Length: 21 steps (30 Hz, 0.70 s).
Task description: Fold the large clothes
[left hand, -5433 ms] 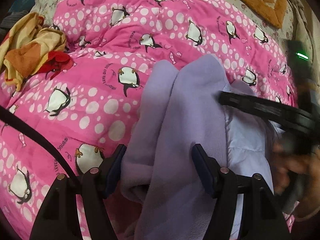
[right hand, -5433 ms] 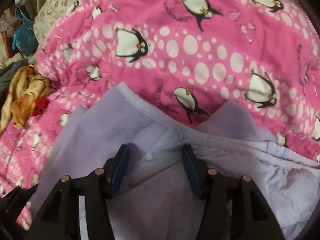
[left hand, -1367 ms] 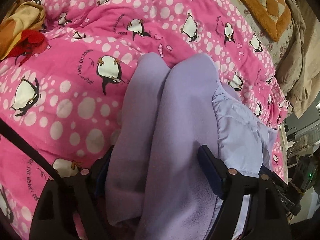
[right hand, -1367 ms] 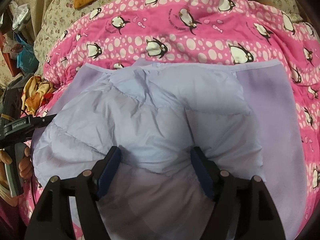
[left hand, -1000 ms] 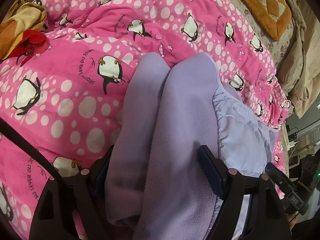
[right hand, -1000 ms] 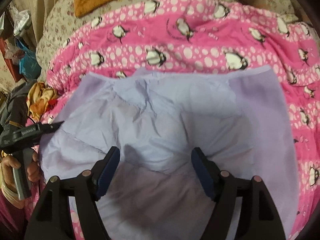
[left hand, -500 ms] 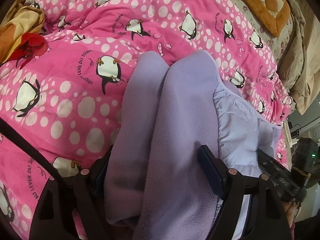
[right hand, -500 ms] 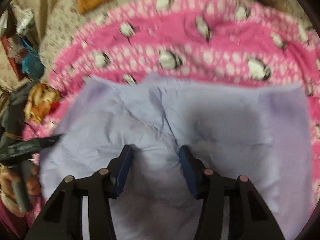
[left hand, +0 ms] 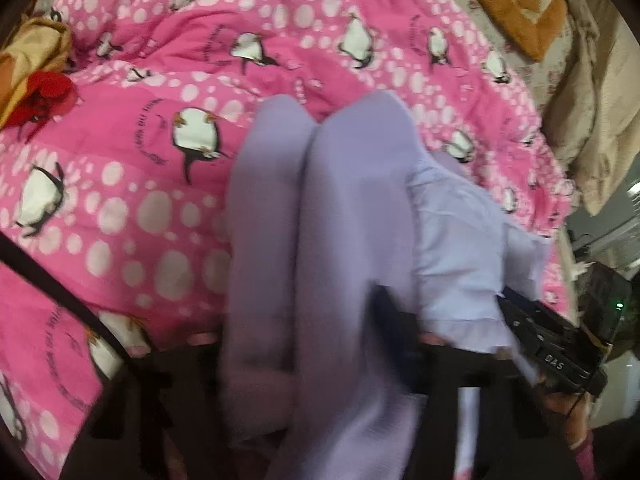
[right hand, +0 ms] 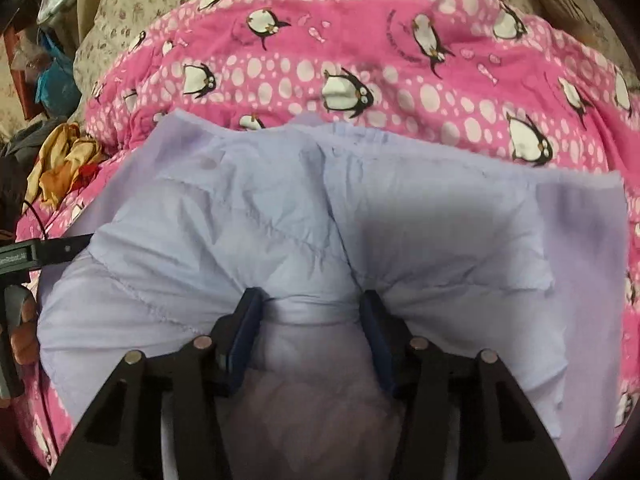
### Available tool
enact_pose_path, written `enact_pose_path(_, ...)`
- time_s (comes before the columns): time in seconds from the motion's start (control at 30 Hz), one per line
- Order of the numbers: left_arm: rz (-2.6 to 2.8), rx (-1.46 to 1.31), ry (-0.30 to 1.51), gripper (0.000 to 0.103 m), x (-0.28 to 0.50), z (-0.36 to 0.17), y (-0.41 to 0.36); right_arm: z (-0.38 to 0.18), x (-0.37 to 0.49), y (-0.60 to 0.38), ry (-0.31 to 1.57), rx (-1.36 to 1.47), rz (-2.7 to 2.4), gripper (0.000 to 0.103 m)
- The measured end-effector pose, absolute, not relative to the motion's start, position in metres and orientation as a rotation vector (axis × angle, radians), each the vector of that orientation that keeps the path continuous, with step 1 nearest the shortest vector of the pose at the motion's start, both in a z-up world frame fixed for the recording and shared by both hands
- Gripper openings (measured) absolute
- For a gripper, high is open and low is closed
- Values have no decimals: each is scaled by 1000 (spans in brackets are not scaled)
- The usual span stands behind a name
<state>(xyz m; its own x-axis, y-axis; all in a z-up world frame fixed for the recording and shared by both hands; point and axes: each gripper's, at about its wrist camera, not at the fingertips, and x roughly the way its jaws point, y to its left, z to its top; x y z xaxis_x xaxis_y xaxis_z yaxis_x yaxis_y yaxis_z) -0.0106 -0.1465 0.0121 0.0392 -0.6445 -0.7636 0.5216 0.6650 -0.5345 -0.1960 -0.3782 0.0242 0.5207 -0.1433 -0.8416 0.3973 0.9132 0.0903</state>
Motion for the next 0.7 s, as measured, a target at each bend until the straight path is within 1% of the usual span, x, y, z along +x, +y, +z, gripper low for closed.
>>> enact_pose_path(0.03,-900,-124,1236,1,-12,17,-146,28,-198,-380,974,301,-325,53)
enact_pose_path(0.07,-914,-132,1229,0,-15,24,-145,33,-204,-380,967,320,-320,53)
enact_pose_path(0.23,-1053,-213,1174,0,-37,71,-139,55,-246,-391,893,325,-352,53)
enact_pose_path(0.37,-1100,-240,1177,0,-50,94,-149,40,-253,-413,906,382,-398,53)
enact_pose_path(0.43,-1112,-243,1182,0,-56,105,-159,28,-244,-413,922,362,-399,55)
enact_pose_path(0.53,-1135,-223,1180,0,-68,120,-176,26,-233,-404,943,272,-417,56)
enact_pose_path(0.63,-1184,-175,1161,0,-88,139,-202,34,-243,-410,952,306,-380,55)
enact_pose_path(0.7,-1235,-142,1148,0,-105,153,-224,47,-262,-418,919,353,-368,55)
